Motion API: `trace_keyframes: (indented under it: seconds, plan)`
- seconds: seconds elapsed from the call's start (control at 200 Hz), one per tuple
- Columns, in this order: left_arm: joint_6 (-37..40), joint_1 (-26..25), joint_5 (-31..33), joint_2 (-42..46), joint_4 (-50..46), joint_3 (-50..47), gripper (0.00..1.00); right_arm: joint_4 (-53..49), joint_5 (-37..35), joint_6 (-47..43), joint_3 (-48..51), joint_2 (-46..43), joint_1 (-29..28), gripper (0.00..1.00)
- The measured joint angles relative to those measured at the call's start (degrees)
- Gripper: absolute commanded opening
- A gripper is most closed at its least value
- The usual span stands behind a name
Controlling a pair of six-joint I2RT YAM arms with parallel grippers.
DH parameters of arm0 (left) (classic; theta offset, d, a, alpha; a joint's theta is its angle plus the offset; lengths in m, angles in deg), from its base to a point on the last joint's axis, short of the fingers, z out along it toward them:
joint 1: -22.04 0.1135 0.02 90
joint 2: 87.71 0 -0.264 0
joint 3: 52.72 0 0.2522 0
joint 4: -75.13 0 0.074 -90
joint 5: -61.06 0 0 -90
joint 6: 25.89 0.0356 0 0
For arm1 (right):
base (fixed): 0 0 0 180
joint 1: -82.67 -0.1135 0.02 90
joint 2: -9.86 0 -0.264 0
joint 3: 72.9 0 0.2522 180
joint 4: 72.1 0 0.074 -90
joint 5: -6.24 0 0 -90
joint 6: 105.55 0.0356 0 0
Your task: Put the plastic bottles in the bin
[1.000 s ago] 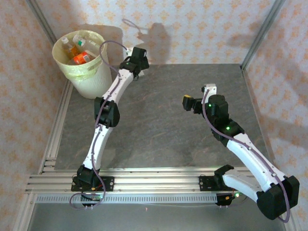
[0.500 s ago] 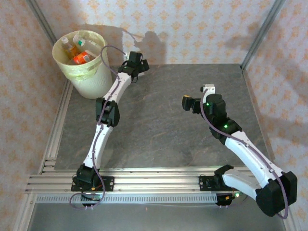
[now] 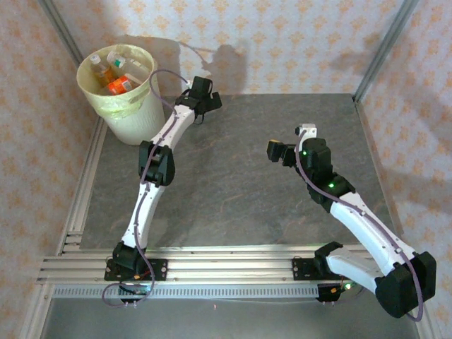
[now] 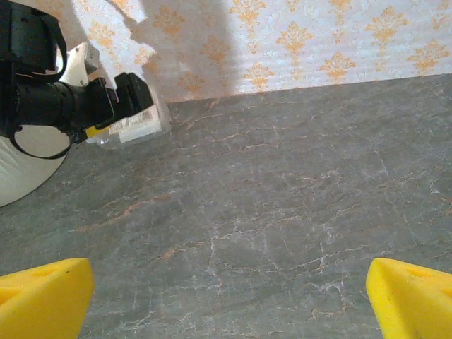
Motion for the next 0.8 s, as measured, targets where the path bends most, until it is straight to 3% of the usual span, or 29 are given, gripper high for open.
trace_keyframes:
  seconds: [0.335,0.435,0.605,0.801]
  plan:
    - [-4.94,-4.61,-3.98,23.08,0.98,-38.47,1.00,1.84,0.00,3.98,0.59,0.76,0.00,0.99]
    - [-4.79,-6.82,-3.98,29.40,1.90,-45.13,1.00,2.12,-0.02,4.39,0.70,0.76,0.00,0.99]
    - [-2.58,-8.37,-2.91,31.52,1.86,-39.65,1.00,2.21,0.00,5.07,1.16,0.98,0.00,0.99]
    - [2.40,-6.19,1.75,20.57,0.90,-19.26,1.00,2.43,-0.02,5.49,1.79,0.96,0.00,0.99]
